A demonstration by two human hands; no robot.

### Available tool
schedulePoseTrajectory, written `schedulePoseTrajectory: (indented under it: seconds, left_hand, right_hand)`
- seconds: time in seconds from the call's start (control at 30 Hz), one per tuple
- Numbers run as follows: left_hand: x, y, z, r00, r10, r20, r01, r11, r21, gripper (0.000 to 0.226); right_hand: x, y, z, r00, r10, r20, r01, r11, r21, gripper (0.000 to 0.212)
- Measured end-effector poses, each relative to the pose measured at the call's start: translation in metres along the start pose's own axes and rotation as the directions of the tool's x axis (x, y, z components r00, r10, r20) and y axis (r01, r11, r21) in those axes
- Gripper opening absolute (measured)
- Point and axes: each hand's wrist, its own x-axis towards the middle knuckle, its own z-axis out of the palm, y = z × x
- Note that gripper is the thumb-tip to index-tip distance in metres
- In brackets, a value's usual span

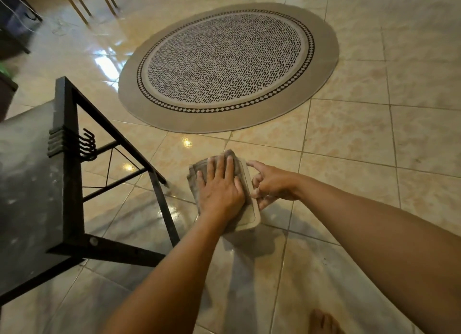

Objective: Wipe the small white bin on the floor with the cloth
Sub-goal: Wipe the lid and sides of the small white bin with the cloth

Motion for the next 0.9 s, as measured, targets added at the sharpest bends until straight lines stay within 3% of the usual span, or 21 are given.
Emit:
schedulePoseTrajectory:
  seconds: [0.03,0.17,0.3,0.4,0.53,0.6,0.73,0.9]
  left_hand:
    - [0.001,0.004,0.0,1.0,-0.031,0.007,0.031,0.999,-0.016,0.066]
    - [-0.018,0.014,0.005,0.977,0.213,0.014,-0.214,0.975,0.053,0.064]
    - [0.006,-0.014,-0.001,1.0,-0.006,-0.028,0.005,0.999,-0.041,0.065]
    - [-0.017,0.0,0.003,0.997,-0.07,-0.024,0.069,0.997,-0.047,0.065]
    - [-0.071,0.023,0.019,0.998,0.058,-0.015,-0.058,0.998,-0.008,0.063]
    - [-0.057,0.011,0.021,0.995,0.089,-0.047,-0.09,0.996,-0.013,0.063]
    - [-0.031,-0.01,0.005,0.979,-0.192,-0.063,0.184,0.976,-0.119,0.063]
    - [-0.082,0.014,0.028,0.996,0.059,-0.066,-0.06,0.998,-0.019,0.065]
  right_hand:
    - [0.001,-0.001,0.001,1.0,0.0,0.004,0.0,1.0,-0.011,0.1]
    - [-0.002,0.003,-0.001,1.0,0.015,0.025,-0.016,0.998,0.053,0.1]
    - [0.0,-0.002,0.007,1.0,-0.016,0.004,0.016,1.0,0.018,0.097]
    - [0.001,-0.003,0.009,1.0,-0.021,-0.011,0.021,1.0,0.005,0.098]
    - [0.002,0.0,0.005,1.0,-0.024,0.013,0.024,1.0,0.009,0.102]
    - [0.002,0.001,0.007,0.999,-0.031,0.009,0.031,0.999,0.021,0.102]
    - [0.003,-0.002,0.013,0.998,-0.045,-0.041,0.044,0.999,-0.014,0.098]
    - [0.004,-0.001,0.009,1.0,-0.028,-0.001,0.028,0.999,0.019,0.1]
